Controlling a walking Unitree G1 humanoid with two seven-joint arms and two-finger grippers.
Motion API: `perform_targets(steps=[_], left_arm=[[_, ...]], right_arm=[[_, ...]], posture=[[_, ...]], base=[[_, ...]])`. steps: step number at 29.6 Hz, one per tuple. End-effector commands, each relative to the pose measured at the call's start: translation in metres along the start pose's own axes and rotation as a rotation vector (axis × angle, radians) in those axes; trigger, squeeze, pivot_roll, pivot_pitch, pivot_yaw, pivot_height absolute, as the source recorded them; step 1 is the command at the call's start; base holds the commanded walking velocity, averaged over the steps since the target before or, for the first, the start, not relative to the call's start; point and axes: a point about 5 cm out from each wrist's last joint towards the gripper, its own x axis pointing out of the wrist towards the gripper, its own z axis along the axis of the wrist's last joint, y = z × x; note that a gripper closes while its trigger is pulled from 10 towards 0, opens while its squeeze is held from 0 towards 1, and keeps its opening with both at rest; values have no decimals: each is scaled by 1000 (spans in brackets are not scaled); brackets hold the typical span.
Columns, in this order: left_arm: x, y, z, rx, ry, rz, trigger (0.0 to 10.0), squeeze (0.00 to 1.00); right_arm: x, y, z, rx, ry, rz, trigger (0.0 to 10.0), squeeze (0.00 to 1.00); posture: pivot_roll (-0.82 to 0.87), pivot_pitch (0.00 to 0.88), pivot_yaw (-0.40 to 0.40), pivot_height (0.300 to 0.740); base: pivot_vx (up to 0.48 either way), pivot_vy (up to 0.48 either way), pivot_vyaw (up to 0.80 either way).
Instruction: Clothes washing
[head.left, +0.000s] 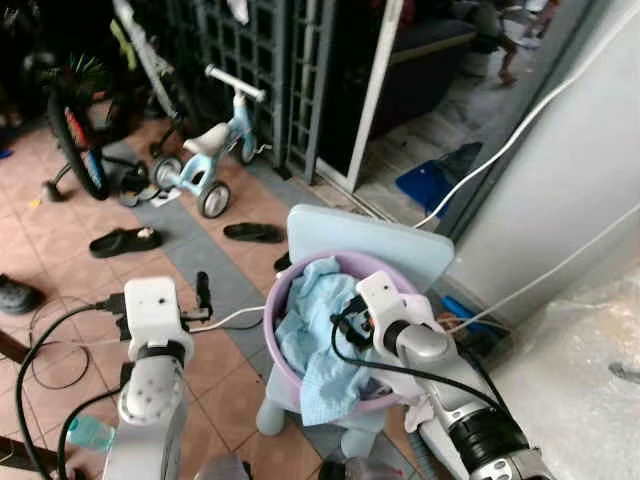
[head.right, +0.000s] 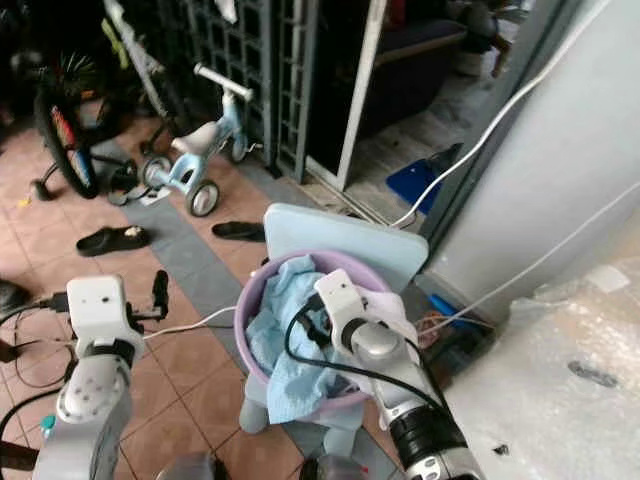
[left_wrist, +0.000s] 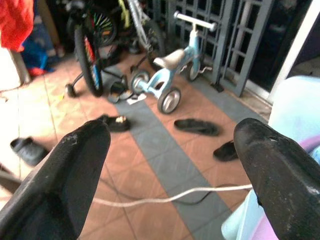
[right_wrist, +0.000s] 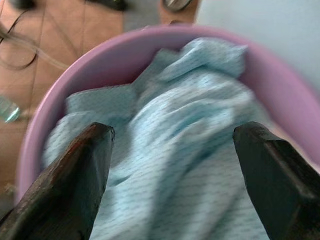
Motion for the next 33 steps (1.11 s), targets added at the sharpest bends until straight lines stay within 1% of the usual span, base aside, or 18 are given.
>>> perform_targets(steps=[1,2,3,4,5,6,7,8,9,11,12,14,15,16,18,21,25,33], left_arm=[[-4,2,6,0,-2,18,10000,0],[-10,5,9,-7,-1,37,10000,0],[-10,5,9,-7,-1,37,10000,0],[-14,7,9,-9,6,46,10000,0],[-20,9,9,-10,15,54,10000,0],[-20,9,9,-10,15,54,10000,0],[-23,11,8,-10,21,56,10000,0],[-27,11,7,-8,28,56,10000,0],[-34,12,5,-2,47,54,10000,0],[-37,12,3,3,62,54,10000,0],[-41,12,1,3,80,53,10000,0],[-43,11,1,-2,87,46,10000,0],[-42,9,1,4,98,45,10000,0],[-42,9,1,4,98,45,10000,0],[-42,8,3,4,96,45,10000,0],[-42,8,4,9,98,46,10000,0],[-42,8,4,16,103,49,10000,0],[-40,7,4,25,107,53,10000,0]], right_arm=[[2,-3,-7,17,64,-1,10000,0],[5,-4,-7,37,98,-16,10000,0],[5,-4,-7,37,98,-16,10000,0],[7,-4,-7,45,113,-18,10000,0],[9,-3,-7,52,130,-27,9333,0],[9,-3,-7,52,130,-27,9333,0],[11,-4,-7,58,143,-41,4078,0],[12,-5,-7,61,154,-56,824,0],[15,-6,-6,66,168,-91,0,0],[17,-7,-4,73,169,-113,0,0],[18,-7,-4,91,172,-134,0,0],[19,-5,-6,109,185,-137,0,0],[20,-3,-11,132,208,-147,0,0],[20,-3,-11,132,208,-147,0,0],[20,3,-19,164,238,-148,0,0],[21,11,-24,191,252,-134,0,0],[22,16,-24,206,250,-117,0,0],[24,13,-22,248,238,-116,0,0]], posture=[[155,92,-131,740],[168,122,-148,740],[168,122,-148,740],[173,132,-152,740],[175,147,-154,740],[175,147,-154,740],[175,155,-155,740],[175,158,-156,740],[170,180,-156,740],[168,186,-157,740],[163,192,-156,740],[162,196,-157,740],[161,199,-158,740],[161,199,-158,740],[162,200,-159,740],[159,201,-158,740],[159,199,-162,740],[163,187,-170,740]], base=[[0,0,0],[0,0,0],[0,0,0],[0,0,0],[0,0,0],[0,0,0],[0,0,0],[0,0,0],[0,0,0],[0,0,0],[0,0,0],[0,0,0],[0,0,0],[0,0,0],[0,0,0],[0,0,0],[0,0,0],[0,0,0]])
